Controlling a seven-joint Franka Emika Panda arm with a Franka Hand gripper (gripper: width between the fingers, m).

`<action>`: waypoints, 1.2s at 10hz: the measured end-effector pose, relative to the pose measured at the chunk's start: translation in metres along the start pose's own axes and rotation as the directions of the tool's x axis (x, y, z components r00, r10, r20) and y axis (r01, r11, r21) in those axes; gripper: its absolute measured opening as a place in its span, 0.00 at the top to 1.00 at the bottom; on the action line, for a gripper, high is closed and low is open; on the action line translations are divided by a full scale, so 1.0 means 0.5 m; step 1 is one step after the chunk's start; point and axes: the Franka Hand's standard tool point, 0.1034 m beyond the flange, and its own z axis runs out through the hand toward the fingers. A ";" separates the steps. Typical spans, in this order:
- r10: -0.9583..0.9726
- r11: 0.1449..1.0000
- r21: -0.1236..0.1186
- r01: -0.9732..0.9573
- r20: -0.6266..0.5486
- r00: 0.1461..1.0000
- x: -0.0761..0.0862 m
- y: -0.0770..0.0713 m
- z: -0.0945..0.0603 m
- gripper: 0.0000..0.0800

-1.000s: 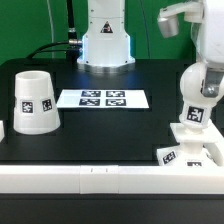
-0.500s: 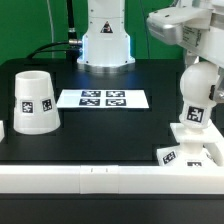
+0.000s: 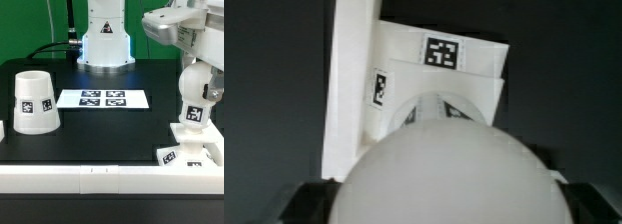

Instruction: Assemble lamp

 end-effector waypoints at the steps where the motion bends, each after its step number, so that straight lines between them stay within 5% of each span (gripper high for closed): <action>1: 0.030 1.000 0.000 -0.030 0.000 1.000 0.000 0.000 0.000 0.28; 4: 0.238 0.971 0.032 -0.238 0.010 0.971 -0.015 -0.011 0.001 0.28; 7: 0.526 0.849 0.050 -0.525 0.000 0.850 -0.021 -0.014 0.003 0.28; 12: 0.747 0.663 0.053 -0.746 0.010 0.665 -0.020 -0.014 0.003 0.28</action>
Offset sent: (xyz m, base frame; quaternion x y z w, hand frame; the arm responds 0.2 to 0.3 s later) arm -0.0061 -0.0075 0.0005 0.0536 0.0175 0.2200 0.9739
